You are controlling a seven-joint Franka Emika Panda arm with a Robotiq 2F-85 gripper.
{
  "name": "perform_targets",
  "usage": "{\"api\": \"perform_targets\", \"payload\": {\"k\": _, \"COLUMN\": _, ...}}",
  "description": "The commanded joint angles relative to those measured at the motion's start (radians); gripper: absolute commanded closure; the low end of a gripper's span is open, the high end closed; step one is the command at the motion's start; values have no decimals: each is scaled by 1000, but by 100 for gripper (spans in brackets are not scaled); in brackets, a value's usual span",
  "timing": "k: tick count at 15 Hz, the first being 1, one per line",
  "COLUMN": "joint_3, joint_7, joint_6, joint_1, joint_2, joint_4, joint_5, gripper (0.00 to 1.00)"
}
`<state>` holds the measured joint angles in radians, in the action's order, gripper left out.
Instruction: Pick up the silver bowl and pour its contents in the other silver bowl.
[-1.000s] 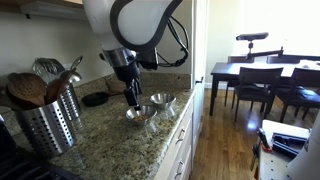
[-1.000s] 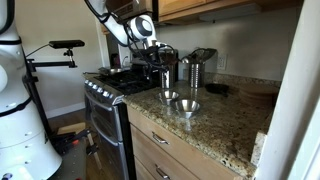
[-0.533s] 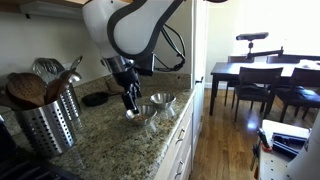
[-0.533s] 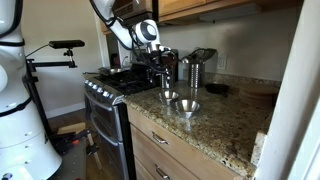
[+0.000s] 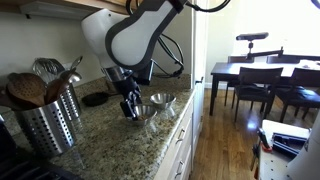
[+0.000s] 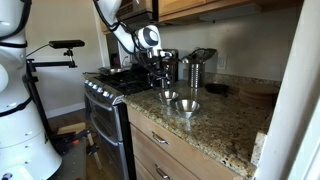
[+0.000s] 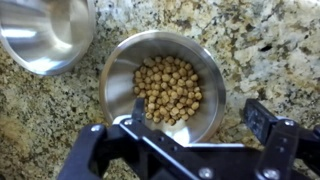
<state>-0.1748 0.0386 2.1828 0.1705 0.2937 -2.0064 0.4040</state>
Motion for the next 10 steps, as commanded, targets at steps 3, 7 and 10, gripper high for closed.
{"api": "perform_targets", "payload": {"k": 3, "joint_3": 21, "joint_7": 40, "joint_6": 20, "joint_1": 35, "joint_2": 41, "joint_4": 25, "joint_5": -7, "gripper": 0}}
{"api": "perform_targets", "payload": {"k": 7, "joint_3": 21, "joint_7": 44, "joint_6": 22, "joint_1": 47, "joint_2": 57, "joint_4": 31, "joint_5": -6, "gripper": 0}}
{"api": "perform_targets", "payload": {"k": 10, "joint_3": 24, "joint_7": 47, "joint_6": 22, "joint_1": 54, "joint_2": 67, "joint_4": 32, "joint_5": -3, "gripper": 0}}
